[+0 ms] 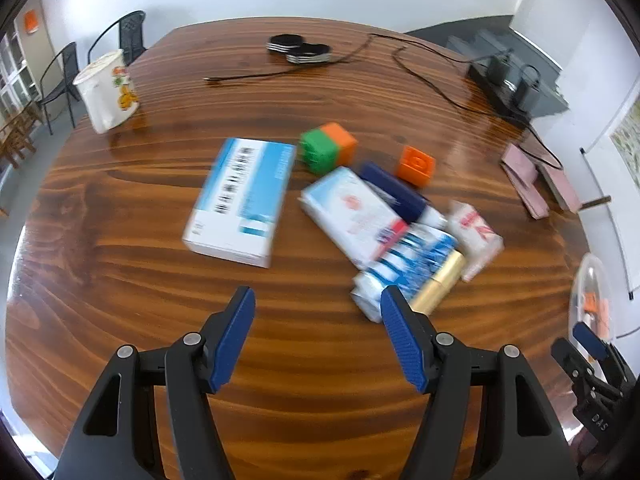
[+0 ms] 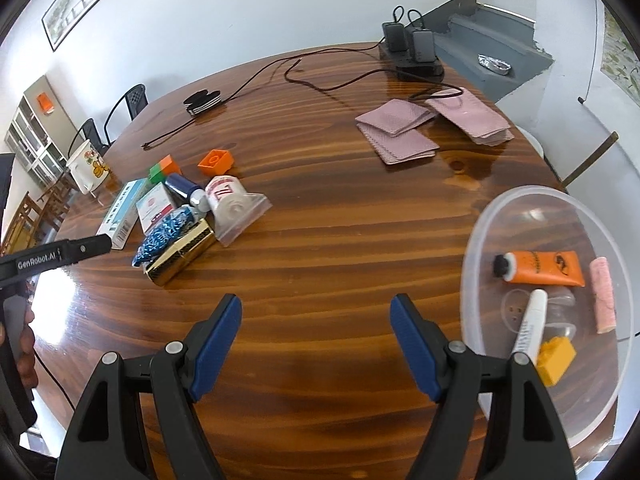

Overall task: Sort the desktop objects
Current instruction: 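Move both grippers away from the bowl toward the remaining table items, then grasp the blue-white vitamin box with the left gripper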

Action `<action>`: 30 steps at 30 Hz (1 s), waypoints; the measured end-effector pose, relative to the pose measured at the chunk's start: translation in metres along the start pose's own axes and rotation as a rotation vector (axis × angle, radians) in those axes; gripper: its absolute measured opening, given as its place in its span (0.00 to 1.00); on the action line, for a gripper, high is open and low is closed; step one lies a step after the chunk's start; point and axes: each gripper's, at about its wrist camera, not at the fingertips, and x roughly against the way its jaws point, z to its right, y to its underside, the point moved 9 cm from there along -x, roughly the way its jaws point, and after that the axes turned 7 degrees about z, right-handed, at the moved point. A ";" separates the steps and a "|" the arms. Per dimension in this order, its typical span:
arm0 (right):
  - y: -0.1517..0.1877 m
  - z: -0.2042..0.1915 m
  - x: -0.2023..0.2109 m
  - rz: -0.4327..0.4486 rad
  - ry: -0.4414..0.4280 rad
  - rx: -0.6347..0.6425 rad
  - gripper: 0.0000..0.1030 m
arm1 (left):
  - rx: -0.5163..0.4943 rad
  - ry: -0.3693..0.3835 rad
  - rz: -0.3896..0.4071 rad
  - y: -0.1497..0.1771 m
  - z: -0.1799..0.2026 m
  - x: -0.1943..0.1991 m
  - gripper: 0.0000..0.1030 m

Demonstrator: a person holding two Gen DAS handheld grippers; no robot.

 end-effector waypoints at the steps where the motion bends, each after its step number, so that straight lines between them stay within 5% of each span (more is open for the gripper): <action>1: 0.000 -0.004 -0.001 -0.002 0.000 0.001 0.78 | 0.003 -0.007 0.001 -0.003 -0.007 -0.001 0.67; 30: -0.011 -0.039 -0.037 -0.038 0.049 -0.063 0.78 | -0.118 0.008 -0.066 -0.050 -0.051 -0.077 0.76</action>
